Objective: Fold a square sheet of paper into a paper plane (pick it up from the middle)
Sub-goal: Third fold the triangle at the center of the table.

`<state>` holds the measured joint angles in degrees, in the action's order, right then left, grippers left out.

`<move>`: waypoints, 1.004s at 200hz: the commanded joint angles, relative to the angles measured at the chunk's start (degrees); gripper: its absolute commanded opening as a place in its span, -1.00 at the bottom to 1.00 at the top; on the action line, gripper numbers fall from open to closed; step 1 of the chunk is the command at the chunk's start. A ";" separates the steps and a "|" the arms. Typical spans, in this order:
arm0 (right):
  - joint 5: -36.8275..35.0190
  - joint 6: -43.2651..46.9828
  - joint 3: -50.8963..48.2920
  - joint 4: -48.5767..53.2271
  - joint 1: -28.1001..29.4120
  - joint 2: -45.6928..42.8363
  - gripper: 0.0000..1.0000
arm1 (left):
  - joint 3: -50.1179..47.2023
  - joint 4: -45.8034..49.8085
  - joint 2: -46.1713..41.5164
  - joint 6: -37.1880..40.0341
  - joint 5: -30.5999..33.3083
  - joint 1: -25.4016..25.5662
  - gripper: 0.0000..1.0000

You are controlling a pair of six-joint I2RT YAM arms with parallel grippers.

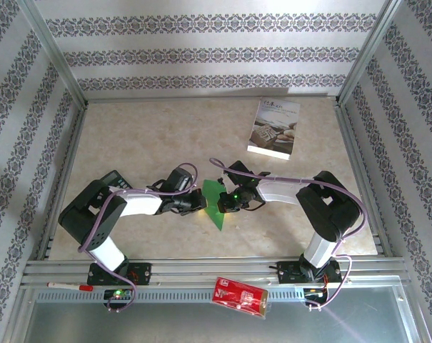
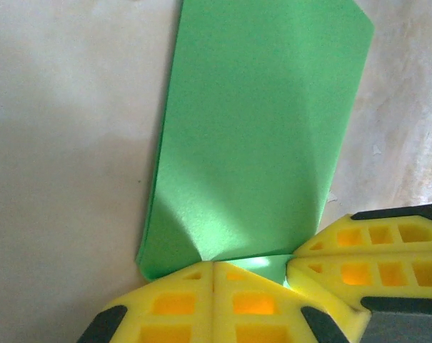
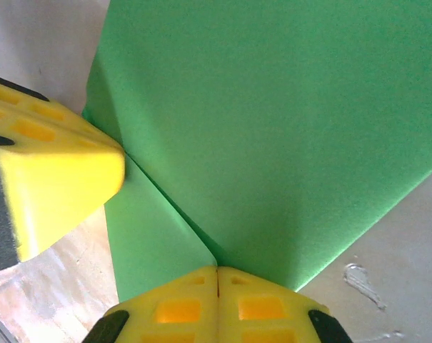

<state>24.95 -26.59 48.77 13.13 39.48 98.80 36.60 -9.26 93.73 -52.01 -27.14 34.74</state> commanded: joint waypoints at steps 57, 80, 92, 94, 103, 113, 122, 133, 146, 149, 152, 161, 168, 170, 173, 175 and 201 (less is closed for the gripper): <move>-5.53 1.03 -2.33 4.92 0.16 4.03 -0.98 | -1.16 -3.42 -3.86 -3.24 -3.74 2.54 -0.84; -5.45 0.93 -2.25 4.89 0.24 4.11 -0.98 | -1.63 -6.41 -2.34 -5.27 -3.68 4.76 -0.85; -5.50 0.88 -2.22 4.89 0.23 4.03 -0.98 | -1.08 -7.36 -0.75 -5.80 -4.26 5.48 -0.86; -5.50 0.89 -2.22 4.89 0.24 4.03 -0.98 | -1.02 -7.55 -0.55 -5.86 -4.29 5.57 -0.86; -5.53 0.87 -2.31 4.82 0.21 3.95 -0.98 | -1.00 -8.56 0.52 -6.49 -4.49 6.03 -0.87; -5.53 0.88 -2.39 4.87 0.21 3.92 -0.98 | -1.07 -8.44 1.61 -6.84 -4.44 6.17 -0.87; -5.70 0.78 -2.48 4.80 0.19 4.01 -0.98 | -1.31 -7.39 2.29 -6.95 -3.74 6.04 -0.89; -5.58 1.03 -2.36 4.88 0.16 4.12 -0.98 | -1.69 -6.00 2.76 -6.52 -2.81 6.09 -0.90; -5.58 1.13 -2.16 4.90 0.15 4.15 -0.98 | -1.96 -4.18 3.11 -5.88 -2.13 6.04 -0.91; -5.53 1.18 -2.17 4.84 0.10 4.20 -0.99 | -1.96 -3.78 3.12 -5.67 -2.01 6.06 -0.91; -5.53 1.12 -2.14 4.93 0.15 4.20 -0.98 | -2.07 -3.60 3.11 -5.49 -1.96 6.04 -0.91; -5.57 1.11 -2.00 4.90 0.10 4.20 -0.98 | -2.44 -3.70 2.86 -5.41 -2.00 6.00 -0.91; -5.52 1.25 -1.95 4.93 0.13 4.28 -0.98 | -2.59 -3.99 2.60 -5.46 -2.26 6.07 -0.91; -5.52 1.25 -1.95 5.01 0.11 4.33 -0.98 | -2.63 -4.01 2.49 -5.36 -2.36 6.05 -0.91; -5.47 1.21 -1.85 4.98 0.12 4.36 -0.99 | -2.60 -4.09 2.26 -5.38 -2.59 6.04 -0.91; -5.51 1.28 -1.87 4.98 0.14 4.38 -0.98 | -2.61 -4.17 2.12 -5.38 -2.69 6.08 -0.91; -5.52 1.22 -1.98 4.98 0.14 4.35 -0.98 | -3.03 -6.06 -1.13 -5.81 -3.11 5.66 -0.87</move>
<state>24.95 -26.59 48.93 13.32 39.48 98.89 35.20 -15.27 95.57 -57.49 -30.44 40.45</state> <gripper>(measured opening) 0.042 0.063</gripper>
